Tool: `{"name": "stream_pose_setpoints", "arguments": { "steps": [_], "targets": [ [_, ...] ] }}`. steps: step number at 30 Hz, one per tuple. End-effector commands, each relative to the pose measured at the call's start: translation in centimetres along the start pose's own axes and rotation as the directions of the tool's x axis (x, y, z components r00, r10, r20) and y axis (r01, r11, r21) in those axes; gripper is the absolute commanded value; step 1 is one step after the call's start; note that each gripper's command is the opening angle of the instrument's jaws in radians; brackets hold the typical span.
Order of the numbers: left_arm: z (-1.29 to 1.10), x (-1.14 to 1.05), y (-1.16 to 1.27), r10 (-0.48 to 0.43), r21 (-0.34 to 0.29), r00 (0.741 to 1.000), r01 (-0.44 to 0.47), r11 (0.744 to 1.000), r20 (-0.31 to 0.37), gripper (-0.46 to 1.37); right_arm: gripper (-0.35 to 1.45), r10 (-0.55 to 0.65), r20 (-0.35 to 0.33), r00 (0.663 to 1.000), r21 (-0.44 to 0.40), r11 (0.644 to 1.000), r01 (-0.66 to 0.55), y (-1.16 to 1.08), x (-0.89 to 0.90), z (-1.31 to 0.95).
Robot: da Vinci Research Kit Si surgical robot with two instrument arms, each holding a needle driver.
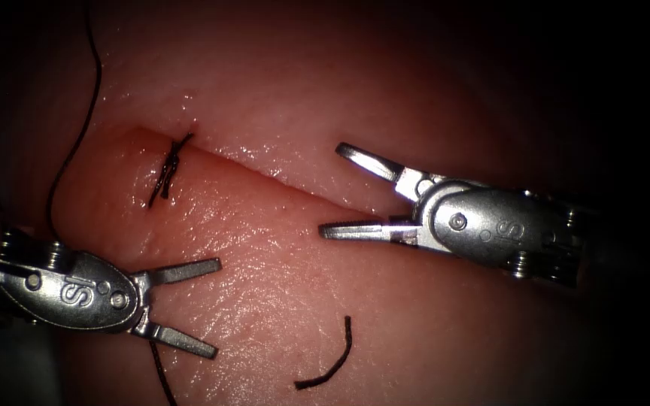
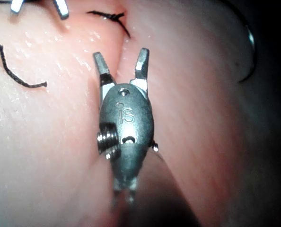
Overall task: Wound Closure
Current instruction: Use the left gripper to grab the suture and pull the needle back into frame
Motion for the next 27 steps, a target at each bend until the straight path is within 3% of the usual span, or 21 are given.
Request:
{"name": "stream_pose_setpoints", "arguments": {
  "steps": [1,10,19,27],
  "targets": [
    [0.00,0.00,0.00,0.000,-0.004,1.000,0.000,1.000,0.000,0.51,1.12,0.000,0.000,1.000,0.004,1.000,0.000,0.00,0.00,0.00],
    [-0.06,0.04,0.02,-0.003,-0.012,1.000,0.003,1.000,-0.002,0.57,1.13,-0.001,0.001,1.000,0.003,1.000,0.001,0.00,-0.01,0.01],
    [-0.35,0.08,0.11,-0.003,-0.056,1.000,0.002,0.998,-0.019,0.67,1.15,-0.005,0.001,1.000,0.002,1.000,0.005,-0.02,-0.05,0.02],
    [-0.41,0.00,0.33,0.070,-0.121,0.995,-0.062,0.991,0.064,0.81,1.16,-0.009,0.002,1.000,-0.001,1.000,0.009,-0.03,-0.10,0.05]
  ]
}}
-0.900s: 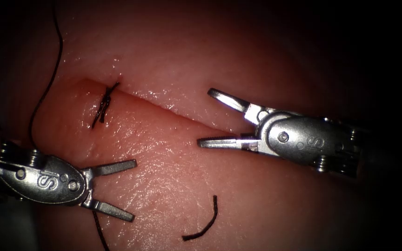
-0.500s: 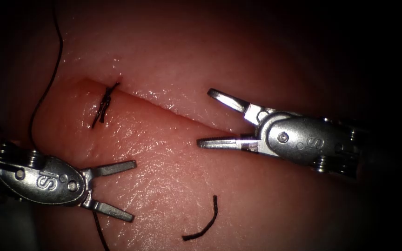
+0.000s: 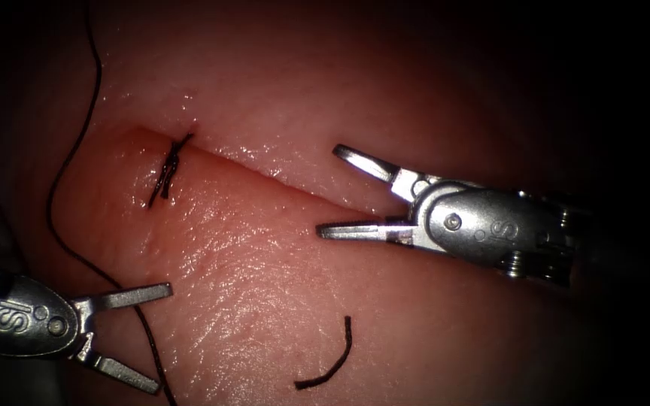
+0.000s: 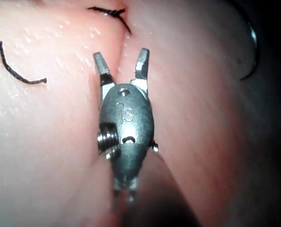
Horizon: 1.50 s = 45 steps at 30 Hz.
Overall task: Wound Closure
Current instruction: Use the left gripper to grab the suture and pull the needle back into frame
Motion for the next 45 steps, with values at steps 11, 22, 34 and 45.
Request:
{"name": "stream_pose_setpoints", "arguments": {
  "steps": [11,22,34,45],
  "targets": [
    [0.23,-0.22,0.22,0.110,-0.026,0.991,-0.108,0.994,0.073,0.79,1.17,-0.002,-0.001,1.000,0.006,1.000,0.002,-0.03,0.01,0.00],
    [0.42,-0.34,0.12,0.166,-0.019,0.983,-0.165,0.986,0.073,-0.06,1.16,-0.002,-0.004,1.000,0.010,1.000,0.002,-0.07,0.03,-0.04],
    [0.28,-0.20,-0.09,0.152,-0.003,0.986,-0.153,0.988,0.070,-0.35,1.14,-0.003,-0.001,1.000,0.012,1.000,0.003,-0.06,0.03,-0.17],
    [-0.08,0.32,-0.64,0.216,0.085,0.975,-0.219,0.972,0.047,-0.35,1.14,-0.004,0.014,1.000,0.002,1.000,0.004,-0.04,0.01,-0.29]
  ]
}}
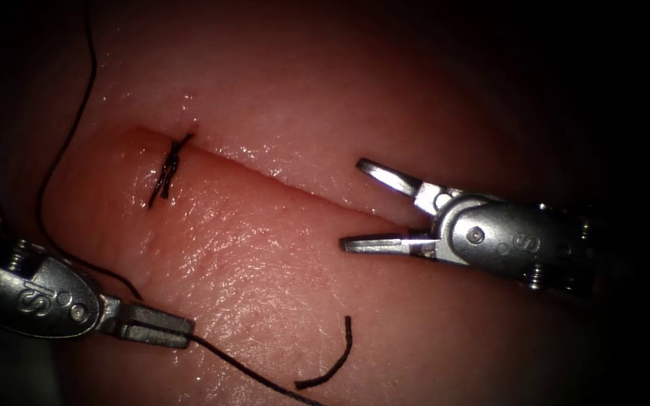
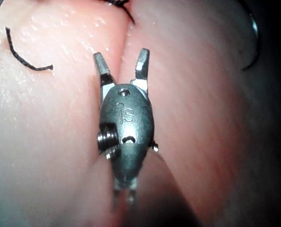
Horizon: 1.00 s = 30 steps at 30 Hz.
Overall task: Wound Closure
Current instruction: Use the left gripper to grab the suture and pull the needle back into frame
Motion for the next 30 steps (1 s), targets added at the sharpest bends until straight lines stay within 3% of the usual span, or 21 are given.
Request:
{"name": "stream_pose_setpoints", "arguments": {
  "steps": [1,12,14,21,30],
  "targets": [
    [-0.02,0.00,-0.08,-0.005,0.019,1.000,0.005,1.000,0.003,-0.35,1.14,0.000,-0.001,1.000,0.000,1.000,0.000,0.00,0.00,-0.02],
    [0.01,-0.06,-1.07,0.011,0.107,1.000,-0.013,0.994,0.020,-0.35,1.13,-0.006,0.017,1.000,-0.019,1.000,0.006,-0.02,-0.03,-0.20],
    [0.08,-0.11,-1.29,0.023,0.122,0.999,-0.026,0.992,0.026,-0.35,1.13,-0.007,0.024,1.000,-0.024,1.000,0.008,-0.03,-0.04,-0.25],
    [0.29,-0.19,-1.69,0.002,0.176,1.000,-0.004,0.984,0.014,-0.35,1.12,-0.008,0.029,1.000,-0.029,1.000,0.009,-0.10,-0.07,-0.31],
    [0.73,0.01,-2.37,0.019,0.236,0.999,-0.025,0.971,0.028,-0.35,1.11,-0.001,0.028,1.000,-0.038,0.999,0.002,-0.27,-0.16,-0.23]
  ]
}}
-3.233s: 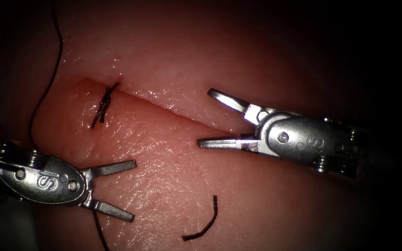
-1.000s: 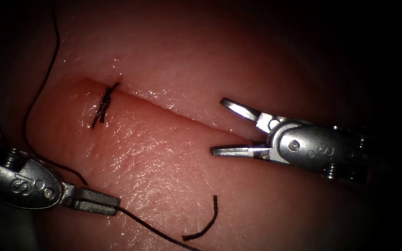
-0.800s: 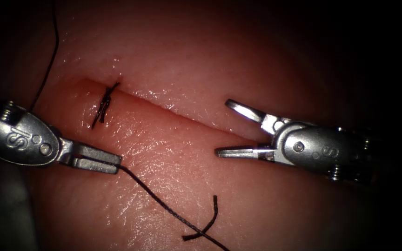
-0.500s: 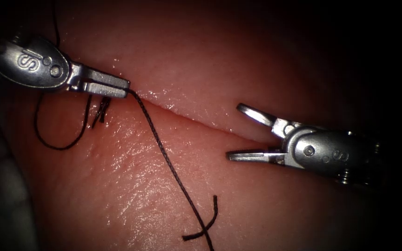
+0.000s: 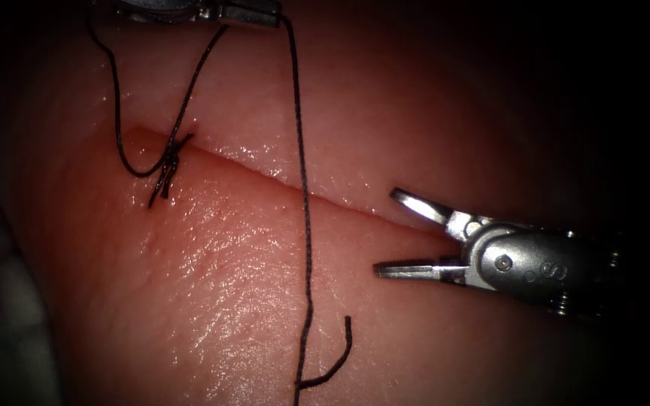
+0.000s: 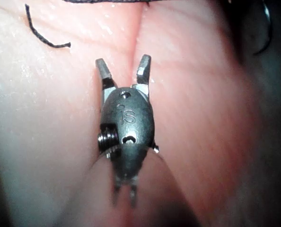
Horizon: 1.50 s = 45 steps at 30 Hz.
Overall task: Wound Closure
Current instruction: Use the left gripper to grab the suture and pull the needle back into frame
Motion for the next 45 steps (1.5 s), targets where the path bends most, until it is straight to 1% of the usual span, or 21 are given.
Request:
{"name": "stream_pose_setpoints", "arguments": {
  "steps": [1,2,4,6,10,12,18,20,22,23,24,27,28,29,32,34,36,38,42,45],
  "targets": [
    [0.07,0.04,-0.07,-0.001,-0.001,1.000,0.001,1.000,-0.005,-0.35,1.12,0.004,0.000,1.000,-0.001,1.000,-0.004,-0.02,-0.01,0.01],
    [0.09,0.05,-0.09,0.003,-0.002,1.000,-0.003,1.000,-0.007,-0.35,1.11,0.003,-0.001,1.000,-0.001,1.000,-0.003,-0.03,-0.02,0.01],
    [0.20,0.10,-0.22,0.013,0.004,1.000,-0.013,1.000,-0.004,-0.35,1.12,0.005,-0.003,1.000,-0.004,1.000,-0.005,-0.07,-0.05,0.02],
    [0.27,0.13,-0.29,0.017,0.008,1.000,-0.017,1.000,-0.003,-0.35,1.11,0.008,-0.002,1.000,-0.002,1.000,-0.008,-0.10,-0.06,0.02],
    [0.35,0.12,-0.43,0.027,0.015,1.000,-0.027,1.000,0.000,-0.35,1.11,0.011,-0.004,1.000,-0.001,1.000,-0.011,-0.13,-0.07,-0.03],
    [0.36,0.07,-0.50,0.031,0.021,1.000,-0.031,0.999,-0.002,-0.35,1.11,0.010,-0.005,1.000,0.001,1.000,-0.010,-0.13,-0.08,-0.06],
    [0.42,-0.16,-0.82,0.049,0.051,0.999,-0.048,0.998,-0.007,-0.35,1.10,0.010,-0.005,1.000,0.002,1.000,-0.010,-0.12,-0.08,-0.10],
    [0.44,-0.23,-0.93,0.050,0.069,0.999,-0.050,0.996,-0.011,-0.35,1.10,0.010,-0.005,1.000,0.002,1.000,-0.010,-0.13,-0.07,-0.09],
    [0.48,-0.31,-1.11,0.057,0.101,0.998,-0.056,0.993,-0.013,-0.35,1.10,0.010,-0.004,1.000,0.001,1.000,-0.010,-0.13,-0.07,-0.08],
    [0.50,-0.32,-1.16,0.060,0.103,0.998,-0.059,0.993,-0.009,-0.35,1.10,0.010,-0.004,1.000,0.001,1.000,-0.010,-0.13,-0.07,-0.08],
    [0.54,-0.34,-1.28,0.064,0.109,0.998,-0.064,0.992,0.001,-0.35,1.10,0.010,-0.004,1.000,0.000,1.000,-0.010,-0.13,-0.07,-0.07],
    [0.63,-0.37,-1.49,0.070,0.116,0.997,-0.071,0.991,0.011,-0.35,1.11,0.010,-0.004,1.000,0.000,1.000,-0.010,-0.14,-0.07,-0.07],
    [0.64,-0.37,-1.51,0.070,0.117,0.998,-0.070,0.991,0.011,-0.35,1.11,0.010,-0.004,1.000,0.000,1.000,-0.010,-0.14,-0.07,-0.07],
    [0.68,-0.38,-1.58,0.066,0.121,0.998,-0.067,0.990,0.014,-0.35,1.11,0.010,-0.004,1.000,0.000,1.000,-0.010,-0.14,-0.06,-0.07],
    [0.74,-0.37,-1.61,0.069,0.130,0.997,-0.071,0.989,0.019,-0.35,1.11,0.009,-0.005,1.000,0.001,1.000,-0.009,-0.16,-0.06,-0.09],
    [0.78,-0.37,-1.59,0.070,0.133,0.997,-0.072,0.989,0.024,-0.35,1.11,0.008,-0.005,1.000,0.001,1.000,-0.008,-0.17,-0.06,-0.10],
    [0.80,-0.37,-1.52,0.076,0.124,0.997,-0.079,0.989,0.028,-0.35,1.11,0.008,-0.006,1.000,0.002,1.000,-0.008,-0.18,-0.06,-0.11],
    [0.81,-0.38,-1.38,0.088,0.104,0.996,-0.090,0.991,0.030,-0.35,1.11,0.007,-0.004,1.000,0.005,1.000,-0.007,-0.19,-0.06,-0.13],
    [0.81,-0.41,-1.19,0.065,0.081,0.998,-0.065,0.995,0.008,-0.35,1.11,0.007,-0.004,1.000,0.005,1.000,-0.007,-0.18,-0.06,-0.14],
    [0.84,-0.42,-1.09,0.045,0.073,0.999,-0.046,0.996,0.010,-0.35,1.11,0.007,-0.003,1.000,0.004,1.000,-0.007,-0.18,-0.07,-0.13]
  ]
}}
